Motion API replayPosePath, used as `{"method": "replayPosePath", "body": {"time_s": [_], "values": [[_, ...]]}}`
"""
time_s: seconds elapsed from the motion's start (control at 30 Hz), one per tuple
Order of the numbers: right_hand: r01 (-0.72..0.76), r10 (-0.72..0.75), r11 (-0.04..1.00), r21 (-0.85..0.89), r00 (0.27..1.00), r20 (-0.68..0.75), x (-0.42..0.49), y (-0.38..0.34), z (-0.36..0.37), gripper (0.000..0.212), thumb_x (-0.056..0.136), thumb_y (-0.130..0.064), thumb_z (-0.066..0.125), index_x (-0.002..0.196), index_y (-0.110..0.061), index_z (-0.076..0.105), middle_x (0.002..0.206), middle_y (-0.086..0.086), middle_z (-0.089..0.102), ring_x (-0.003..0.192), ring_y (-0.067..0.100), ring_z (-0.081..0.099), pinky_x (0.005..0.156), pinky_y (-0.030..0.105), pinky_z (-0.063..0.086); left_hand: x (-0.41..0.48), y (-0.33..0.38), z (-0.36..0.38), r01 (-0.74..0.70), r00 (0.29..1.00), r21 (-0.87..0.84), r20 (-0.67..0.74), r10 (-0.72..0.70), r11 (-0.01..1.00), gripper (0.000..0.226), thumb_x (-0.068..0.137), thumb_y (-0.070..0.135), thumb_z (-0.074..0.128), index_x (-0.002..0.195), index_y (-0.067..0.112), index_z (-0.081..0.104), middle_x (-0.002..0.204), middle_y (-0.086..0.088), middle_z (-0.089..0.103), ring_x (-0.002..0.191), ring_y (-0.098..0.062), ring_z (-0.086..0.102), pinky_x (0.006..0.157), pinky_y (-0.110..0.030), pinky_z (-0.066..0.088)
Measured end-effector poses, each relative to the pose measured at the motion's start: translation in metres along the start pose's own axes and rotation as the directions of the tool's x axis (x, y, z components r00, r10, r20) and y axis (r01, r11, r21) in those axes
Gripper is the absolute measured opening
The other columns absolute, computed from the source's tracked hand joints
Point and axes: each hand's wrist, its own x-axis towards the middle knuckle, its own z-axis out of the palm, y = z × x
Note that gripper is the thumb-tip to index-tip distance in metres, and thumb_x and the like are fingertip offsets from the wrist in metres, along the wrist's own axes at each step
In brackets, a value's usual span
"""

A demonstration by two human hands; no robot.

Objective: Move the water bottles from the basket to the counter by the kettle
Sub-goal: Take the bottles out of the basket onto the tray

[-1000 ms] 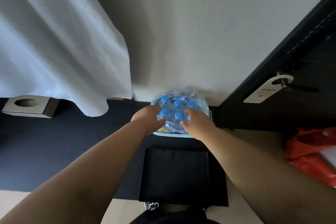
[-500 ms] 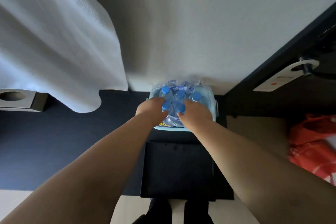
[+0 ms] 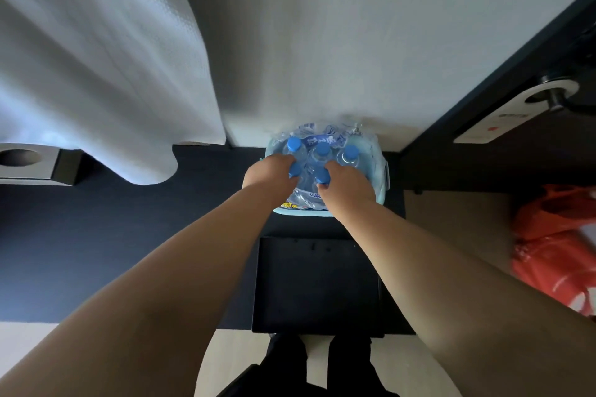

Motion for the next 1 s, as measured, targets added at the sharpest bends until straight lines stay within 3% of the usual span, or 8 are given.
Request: {"method": "replayPosePath", "body": {"time_s": [0.1,0.33,0.43,0.57,0.83,1.0], "values": [[0.039,-0.036,0.998,0.054,0.998,-0.051,-0.011,-0.004,-0.011,0.018,0.099,-0.031,0.056,0.113,-0.02,0.057,0.088,0.003,0.066,0.082,0.027,0.064,0.063,0.037,0.051,-0.012,0.002,-0.01,-0.004,0.999,-0.042,-0.036,0.003,0.999,0.01,0.087,0.032,0.058,0.079,0.029,0.054,0.076,0.006,0.06,0.067,-0.022,0.059,0.055,-0.028,0.04],[0.184,-0.126,0.964,0.194,0.953,-0.277,-0.039,-0.018,-0.065,0.02,0.09,-0.033,0.067,0.102,-0.017,0.063,0.077,-0.002,0.063,0.074,0.022,0.06,0.063,0.038,0.051,-0.046,0.016,-0.057,-0.074,0.977,-0.232,-0.214,0.023,0.97,0.013,0.081,0.03,0.064,0.073,0.031,0.054,0.068,0.008,0.057,0.064,-0.019,0.055,0.053,-0.026,0.034],[0.271,-0.157,0.928,0.256,0.906,-0.392,-0.052,-0.024,-0.089,0.019,0.087,-0.028,0.075,0.096,-0.014,0.065,0.073,-0.002,0.06,0.068,0.021,0.056,0.059,0.036,0.047,-0.061,0.022,-0.081,-0.139,0.948,-0.305,-0.317,0.037,0.942,0.006,0.082,0.032,0.07,0.084,0.033,0.064,0.073,0.011,0.06,0.066,-0.008,0.055,0.054,-0.022,0.036],[0.338,-0.163,0.892,0.3,0.86,-0.483,-0.067,-0.031,-0.111,0.019,0.084,-0.026,0.078,0.094,-0.017,0.064,0.071,-0.006,0.056,0.066,0.019,0.053,0.06,0.034,0.046,-0.082,0.032,-0.105,-0.223,0.904,-0.341,-0.423,0.063,0.913,0.013,0.083,0.029,0.075,0.095,0.028,0.07,0.078,0.009,0.063,0.071,-0.01,0.059,0.059,-0.021,0.043],[0.372,-0.177,0.879,0.299,0.835,-0.52,-0.102,-0.03,-0.121,0.024,0.084,-0.036,0.078,0.098,-0.023,0.064,0.075,-0.011,0.059,0.067,0.014,0.057,0.06,0.034,0.052,-0.123,0.037,-0.117,-0.255,0.882,-0.322,-0.464,0.084,0.912,0.015,0.081,0.039,0.077,0.092,0.035,0.067,0.073,0.01,0.062,0.067,-0.01,0.059,0.056,-0.024,0.046],[0.337,-0.188,0.887,0.314,0.887,-0.422,-0.122,-0.023,-0.097,0.021,0.084,-0.035,0.077,0.088,-0.019,0.063,0.066,-0.006,0.058,0.059,0.014,0.054,0.052,0.035,0.048,-0.139,0.026,-0.089,-0.166,0.935,-0.328,-0.353,0.042,0.93,0.014,0.074,0.042,0.075,0.08,0.038,0.062,0.07,0.016,0.063,0.062,-0.005,0.057,0.053,-0.021,0.041]]}}
